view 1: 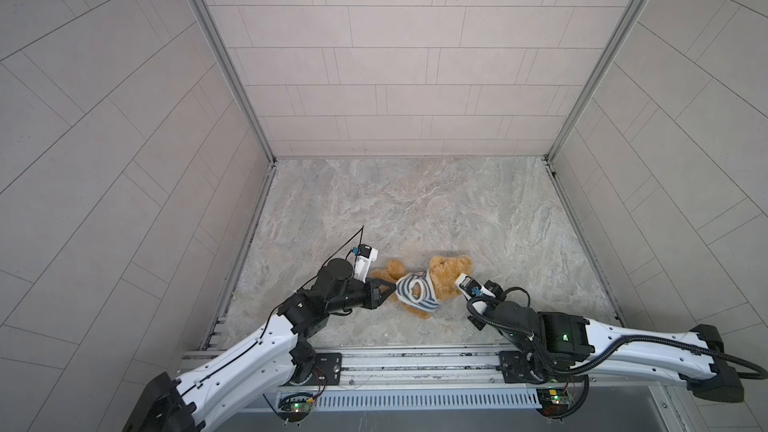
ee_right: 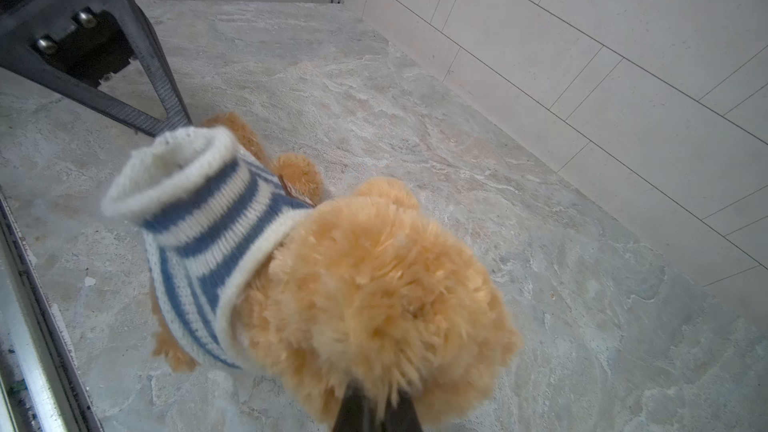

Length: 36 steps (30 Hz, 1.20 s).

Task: Dress the teddy bear

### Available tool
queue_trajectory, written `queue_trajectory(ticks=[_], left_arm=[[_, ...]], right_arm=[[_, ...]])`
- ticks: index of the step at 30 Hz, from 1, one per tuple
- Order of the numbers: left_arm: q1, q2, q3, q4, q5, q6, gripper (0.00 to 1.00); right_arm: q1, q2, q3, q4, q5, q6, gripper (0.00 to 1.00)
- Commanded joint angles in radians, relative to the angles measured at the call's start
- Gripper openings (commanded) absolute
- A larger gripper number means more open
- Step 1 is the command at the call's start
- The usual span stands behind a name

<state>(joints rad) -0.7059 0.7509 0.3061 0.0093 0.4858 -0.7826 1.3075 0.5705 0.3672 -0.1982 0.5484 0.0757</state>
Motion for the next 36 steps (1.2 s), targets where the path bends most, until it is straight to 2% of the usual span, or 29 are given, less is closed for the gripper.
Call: queue_trajectory(ticks=[1, 6, 8, 12, 15, 21, 29, 36], left_arm=[[-0.017, 0.016, -0.015, 0.043, -0.021, -0.018, 0.21], [-0.069, 0.044, 0.010, 0.067, -0.039, -0.020, 0.25], [-0.084, 0.031, 0.017, 0.054, -0.046, -0.015, 0.29], [-0.090, -0.042, 0.023, -0.017, -0.078, -0.004, 0.45], [-0.089, -0.073, 0.033, -0.068, -0.094, 0.003, 0.48], [-0.091, -0.054, 0.051, -0.038, -0.075, -0.010, 0.45], [-0.147, 0.031, 0.063, 0.059, -0.084, -0.040, 0.33], [-0.170, 0.046, 0.068, 0.048, -0.112, -0.040, 0.23]], right_arm=[[-0.007, 0.011, -0.012, 0.051, 0.025, 0.005, 0.00], [-0.005, 0.021, -0.016, 0.085, 0.000, -0.006, 0.00], [-0.006, 0.021, -0.016, 0.085, -0.002, -0.004, 0.00], [-0.006, 0.023, -0.020, 0.092, -0.001, 0.004, 0.00], [-0.006, 0.021, -0.021, 0.090, 0.010, 0.011, 0.00], [-0.006, 0.013, -0.025, 0.082, 0.021, 0.020, 0.00], [-0.005, -0.005, -0.026, 0.063, 0.021, 0.023, 0.00], [-0.006, -0.022, -0.032, 0.058, 0.018, 0.026, 0.00]])
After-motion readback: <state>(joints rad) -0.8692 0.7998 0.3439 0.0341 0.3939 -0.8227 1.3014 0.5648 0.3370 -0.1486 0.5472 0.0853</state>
